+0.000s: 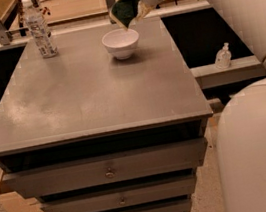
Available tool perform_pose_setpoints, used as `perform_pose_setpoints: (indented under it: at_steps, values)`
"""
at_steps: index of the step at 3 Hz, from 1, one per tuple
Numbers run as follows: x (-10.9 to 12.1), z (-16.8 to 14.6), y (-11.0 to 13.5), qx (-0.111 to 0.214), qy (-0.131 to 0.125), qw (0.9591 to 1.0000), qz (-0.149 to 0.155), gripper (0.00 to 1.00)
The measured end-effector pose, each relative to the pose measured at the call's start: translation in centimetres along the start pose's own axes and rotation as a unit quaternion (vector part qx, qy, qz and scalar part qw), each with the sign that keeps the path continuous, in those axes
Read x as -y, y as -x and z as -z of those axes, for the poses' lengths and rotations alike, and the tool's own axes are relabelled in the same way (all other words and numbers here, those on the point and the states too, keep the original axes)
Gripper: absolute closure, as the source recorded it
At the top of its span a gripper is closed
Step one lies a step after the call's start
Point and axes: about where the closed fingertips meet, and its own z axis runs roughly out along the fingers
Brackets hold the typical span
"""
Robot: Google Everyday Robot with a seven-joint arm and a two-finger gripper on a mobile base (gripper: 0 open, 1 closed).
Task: Place sponge into white bowl
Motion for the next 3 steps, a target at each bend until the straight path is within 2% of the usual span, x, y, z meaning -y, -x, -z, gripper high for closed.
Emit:
perform_pose_setpoints:
  at_steps: [1,3]
  values:
    - [-0.7,-2.4,-0.2,0.012,0.022,0.9994,-0.023,0.82]
    - [-1.4,-6.3,0.8,0.001,0.084,0.9951,-0.053,0.35]
